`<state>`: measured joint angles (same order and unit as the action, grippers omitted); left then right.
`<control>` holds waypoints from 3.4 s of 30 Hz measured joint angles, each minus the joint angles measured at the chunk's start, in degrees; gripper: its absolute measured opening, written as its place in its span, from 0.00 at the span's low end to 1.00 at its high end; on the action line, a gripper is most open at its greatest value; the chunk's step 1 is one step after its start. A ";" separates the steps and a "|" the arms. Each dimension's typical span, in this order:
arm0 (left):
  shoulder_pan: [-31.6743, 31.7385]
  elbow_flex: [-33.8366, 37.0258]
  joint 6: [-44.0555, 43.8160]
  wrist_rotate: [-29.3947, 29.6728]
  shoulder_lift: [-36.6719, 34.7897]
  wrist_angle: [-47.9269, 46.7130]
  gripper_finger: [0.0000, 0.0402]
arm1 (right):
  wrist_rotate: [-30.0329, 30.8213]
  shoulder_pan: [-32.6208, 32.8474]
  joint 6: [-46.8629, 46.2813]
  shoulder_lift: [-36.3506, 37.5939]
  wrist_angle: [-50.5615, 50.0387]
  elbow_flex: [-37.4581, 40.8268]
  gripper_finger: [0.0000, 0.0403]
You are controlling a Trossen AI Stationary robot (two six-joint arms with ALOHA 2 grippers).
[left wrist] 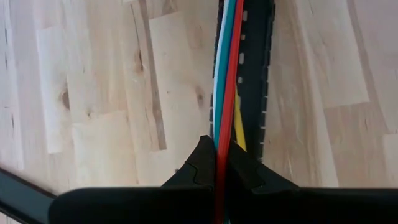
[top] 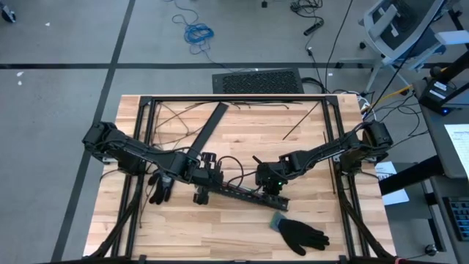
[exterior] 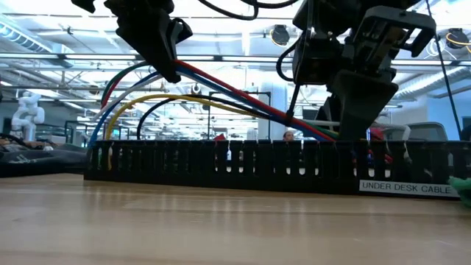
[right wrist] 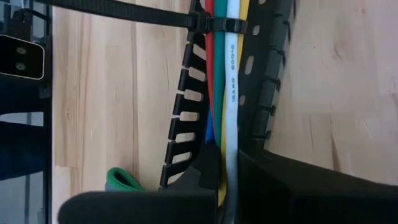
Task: Ziptie cables
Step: Put the ziptied cable wires into the cable duct
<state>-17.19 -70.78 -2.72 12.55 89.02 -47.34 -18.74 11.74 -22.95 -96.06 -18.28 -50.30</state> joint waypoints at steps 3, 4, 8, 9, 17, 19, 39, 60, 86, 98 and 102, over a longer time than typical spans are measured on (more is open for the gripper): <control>0.02 0.00 -0.01 -0.04 0.01 -0.09 0.04 | 0.25 0.23 0.09 -0.07 -0.20 0.00 0.00; 0.02 0.00 -0.02 -0.04 0.01 -0.08 0.04 | 0.31 0.23 0.10 -0.08 -0.42 -0.03 0.00; 0.02 0.00 -0.05 -0.04 0.00 -0.29 0.04 | 0.35 0.30 0.14 -0.19 0.33 -0.04 0.02; 0.02 0.00 -0.10 -0.04 0.00 -0.45 0.04 | 0.35 0.34 0.33 -0.23 0.72 -0.02 0.03; 0.15 0.00 -0.17 0.09 -0.13 -3.64 0.04 | 0.94 0.51 1.13 -0.27 -0.39 0.22 0.18; 0.32 0.00 -0.17 0.26 -0.14 -4.60 0.04 | 1.35 0.51 1.13 -0.27 -0.65 0.24 0.22; 0.83 0.04 0.01 1.79 0.52 -3.57 0.04 | 2.62 1.18 1.08 1.65 -1.56 0.55 0.40; 1.32 0.02 0.17 4.10 6.11 -1.27 0.10 | 6.75 6.63 1.22 1.65 -0.75 0.31 0.41; 6.61 4.99 10.69 -8.15 5.68 -1.19 0.45 | 12.38 13.20 3.91 1.40 -0.33 0.13 0.41; 4.95 2.81 9.16 -10.86 5.68 -2.89 0.45 | 18.84 14.23 8.40 0.81 -6.73 -5.71 0.41; 4.19 2.29 9.06 -10.85 5.68 -2.93 0.45 | 18.83 14.26 11.49 0.93 -14.81 -10.67 0.41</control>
<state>-13.00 -68.49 6.33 1.70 94.70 -50.28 0.09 26.00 -11.47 -95.13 -33.09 -60.98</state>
